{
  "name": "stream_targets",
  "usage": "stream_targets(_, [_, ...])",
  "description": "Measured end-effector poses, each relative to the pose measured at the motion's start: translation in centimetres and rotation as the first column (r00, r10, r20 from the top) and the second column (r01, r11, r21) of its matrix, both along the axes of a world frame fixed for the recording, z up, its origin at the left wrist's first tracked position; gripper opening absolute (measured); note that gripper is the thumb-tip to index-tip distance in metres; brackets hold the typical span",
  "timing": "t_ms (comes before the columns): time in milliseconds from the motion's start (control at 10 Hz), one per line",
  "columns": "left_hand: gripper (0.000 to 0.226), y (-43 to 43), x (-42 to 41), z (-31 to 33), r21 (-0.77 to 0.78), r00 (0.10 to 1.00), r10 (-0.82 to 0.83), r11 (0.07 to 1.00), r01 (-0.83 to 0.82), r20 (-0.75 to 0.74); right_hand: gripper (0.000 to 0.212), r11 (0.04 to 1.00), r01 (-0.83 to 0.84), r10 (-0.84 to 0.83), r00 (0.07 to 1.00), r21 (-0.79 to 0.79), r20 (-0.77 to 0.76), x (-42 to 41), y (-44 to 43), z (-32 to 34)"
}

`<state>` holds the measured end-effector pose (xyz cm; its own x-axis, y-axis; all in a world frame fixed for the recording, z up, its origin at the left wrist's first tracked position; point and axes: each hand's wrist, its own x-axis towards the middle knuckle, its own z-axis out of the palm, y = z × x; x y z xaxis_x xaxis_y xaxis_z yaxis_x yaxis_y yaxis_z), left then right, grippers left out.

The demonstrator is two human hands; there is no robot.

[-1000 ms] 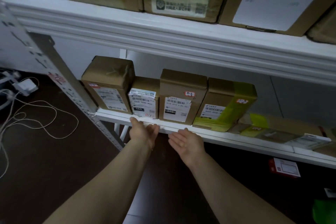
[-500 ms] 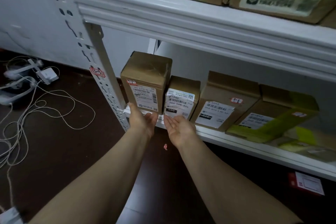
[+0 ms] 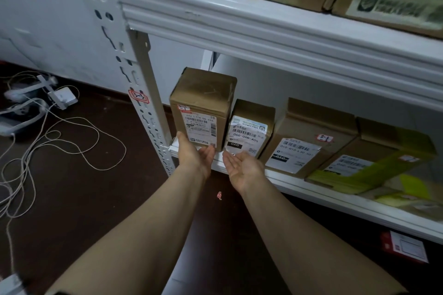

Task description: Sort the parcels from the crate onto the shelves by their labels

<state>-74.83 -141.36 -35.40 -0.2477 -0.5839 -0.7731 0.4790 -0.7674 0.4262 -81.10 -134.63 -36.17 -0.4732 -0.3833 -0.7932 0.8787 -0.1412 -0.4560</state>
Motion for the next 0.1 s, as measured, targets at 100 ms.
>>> stream_targets(100, [0.054, 0.11, 0.33, 0.00, 0.009, 1.000, -0.002, 1.000, 0.002, 0.012, 0.039, 0.999, -0.016, 0.015, 1.000, 0.047, 0.018, 0.18, 0.33, -0.16])
